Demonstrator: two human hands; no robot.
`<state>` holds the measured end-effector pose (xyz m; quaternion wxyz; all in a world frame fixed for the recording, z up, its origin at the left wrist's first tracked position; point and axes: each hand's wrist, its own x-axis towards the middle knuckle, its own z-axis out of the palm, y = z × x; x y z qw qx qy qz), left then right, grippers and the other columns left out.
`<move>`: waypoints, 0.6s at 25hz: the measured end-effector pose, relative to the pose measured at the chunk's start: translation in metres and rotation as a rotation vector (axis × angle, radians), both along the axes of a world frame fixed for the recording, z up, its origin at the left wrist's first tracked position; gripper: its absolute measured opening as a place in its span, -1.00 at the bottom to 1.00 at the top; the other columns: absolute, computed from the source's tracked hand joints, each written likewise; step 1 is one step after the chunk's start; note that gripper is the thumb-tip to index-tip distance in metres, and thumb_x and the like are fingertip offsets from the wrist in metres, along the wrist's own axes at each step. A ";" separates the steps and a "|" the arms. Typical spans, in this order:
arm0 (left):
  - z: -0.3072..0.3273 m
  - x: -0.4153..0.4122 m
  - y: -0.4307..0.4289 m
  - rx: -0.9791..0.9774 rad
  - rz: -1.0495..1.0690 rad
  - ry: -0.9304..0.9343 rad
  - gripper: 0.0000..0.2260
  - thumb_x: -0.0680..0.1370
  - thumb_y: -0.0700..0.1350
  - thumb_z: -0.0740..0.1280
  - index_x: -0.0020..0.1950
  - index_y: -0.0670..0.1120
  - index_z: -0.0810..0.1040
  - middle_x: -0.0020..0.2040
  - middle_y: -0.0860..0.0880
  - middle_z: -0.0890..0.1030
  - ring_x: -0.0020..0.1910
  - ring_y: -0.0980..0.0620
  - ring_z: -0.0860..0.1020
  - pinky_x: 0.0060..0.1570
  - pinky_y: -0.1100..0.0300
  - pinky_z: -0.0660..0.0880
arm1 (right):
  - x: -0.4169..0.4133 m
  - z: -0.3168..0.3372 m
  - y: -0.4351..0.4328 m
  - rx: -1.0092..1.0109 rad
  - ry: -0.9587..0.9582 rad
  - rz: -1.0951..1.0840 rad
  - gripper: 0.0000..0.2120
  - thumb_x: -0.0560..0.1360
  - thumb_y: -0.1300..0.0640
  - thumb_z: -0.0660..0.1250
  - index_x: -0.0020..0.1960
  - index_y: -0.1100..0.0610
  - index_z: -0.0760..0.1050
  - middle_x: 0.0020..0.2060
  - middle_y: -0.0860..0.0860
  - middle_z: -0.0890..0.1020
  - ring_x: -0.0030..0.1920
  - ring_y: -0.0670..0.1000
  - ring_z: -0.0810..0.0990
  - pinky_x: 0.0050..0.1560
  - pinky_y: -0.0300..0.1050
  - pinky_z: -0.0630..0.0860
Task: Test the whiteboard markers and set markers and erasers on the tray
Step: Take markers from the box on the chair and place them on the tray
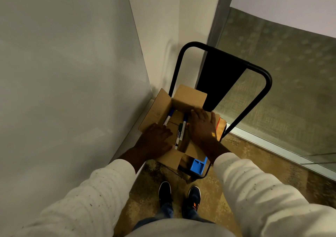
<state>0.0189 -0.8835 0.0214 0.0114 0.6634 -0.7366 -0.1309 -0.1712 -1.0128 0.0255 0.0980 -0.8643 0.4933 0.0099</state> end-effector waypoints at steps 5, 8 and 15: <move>0.005 0.002 -0.010 -0.114 0.097 -0.137 -0.38 0.57 0.23 0.11 0.54 -0.07 0.23 0.55 -0.10 0.22 0.56 -0.10 0.08 0.51 -0.11 -0.04 | 0.016 -0.004 0.016 0.087 -0.059 0.063 -0.46 0.59 -0.03 0.22 0.52 0.10 0.24 0.48 0.08 0.32 0.50 0.09 0.21 0.53 0.03 -0.10; 0.005 0.007 -0.012 -0.067 0.204 -0.100 -0.33 0.56 0.24 0.07 0.57 -0.11 0.13 0.56 -0.14 0.17 0.56 -0.13 0.03 0.51 -0.14 -0.05 | 0.033 -0.009 0.020 0.186 -0.090 0.051 -0.47 0.59 -0.02 0.23 0.49 0.14 0.26 0.44 0.12 0.35 0.43 0.17 0.30 0.49 0.06 0.17; -0.012 0.009 -0.007 0.012 0.271 -0.025 -0.27 0.56 0.23 0.15 0.59 -0.11 0.00 0.59 -0.14 0.06 0.57 -0.13 -0.05 0.51 -0.11 -0.09 | 0.064 -0.013 0.009 0.419 0.086 -0.018 -0.60 0.51 0.21 0.35 0.33 0.20 0.42 0.27 0.19 0.50 0.23 0.20 0.52 0.16 0.03 0.49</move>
